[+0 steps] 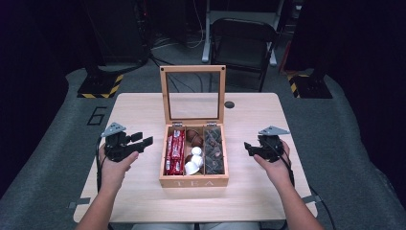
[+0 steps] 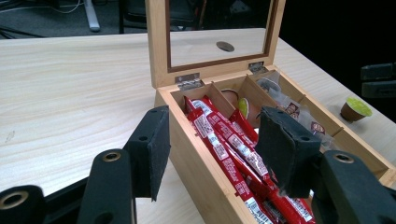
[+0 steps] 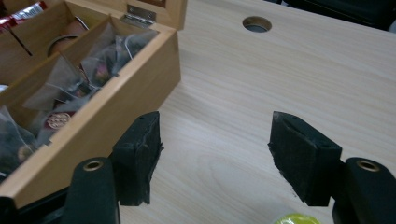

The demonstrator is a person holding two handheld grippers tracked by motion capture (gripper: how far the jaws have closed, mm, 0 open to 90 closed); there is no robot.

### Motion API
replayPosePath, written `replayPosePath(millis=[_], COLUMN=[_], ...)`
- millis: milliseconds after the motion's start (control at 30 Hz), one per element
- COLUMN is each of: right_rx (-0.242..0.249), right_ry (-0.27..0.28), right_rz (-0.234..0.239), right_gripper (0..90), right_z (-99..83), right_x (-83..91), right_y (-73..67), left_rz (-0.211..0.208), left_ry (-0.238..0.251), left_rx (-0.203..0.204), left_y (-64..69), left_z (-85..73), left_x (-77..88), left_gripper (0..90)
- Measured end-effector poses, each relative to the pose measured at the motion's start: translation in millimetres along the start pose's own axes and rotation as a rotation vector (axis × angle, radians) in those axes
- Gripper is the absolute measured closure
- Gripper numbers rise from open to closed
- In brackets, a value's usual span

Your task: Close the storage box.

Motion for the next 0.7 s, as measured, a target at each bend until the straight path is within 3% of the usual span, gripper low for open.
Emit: replayPosePath(millis=[267, 700], right_rx=[-0.027, 0.02], right_ry=[0.025, 0.019], right_rz=[0.067, 0.121], right_gripper=[35.6, 35.5], right_z=[22.4, 55.0], right_x=[-1.8, -5.2], right_y=[-11.3, -36.2], left_rz=[-0.001, -0.001], left_ry=[0.0, -0.001], left_rx=[0.002, 0.003], left_y=[-0.1, -0.3], left_z=[0.4, -0.2], left_x=[0.8, 0.3], left_gripper=[44.1, 43.6])
Point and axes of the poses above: each handheld gripper's, and its own axes: x roughly backward along the jaws, z roughly out of its top, y roughly to its right, the point moved 1 cm from there along -x, roughly forward along the jaws, and after that the axes turned 5 degrees about -x, right-handed, at the moved point
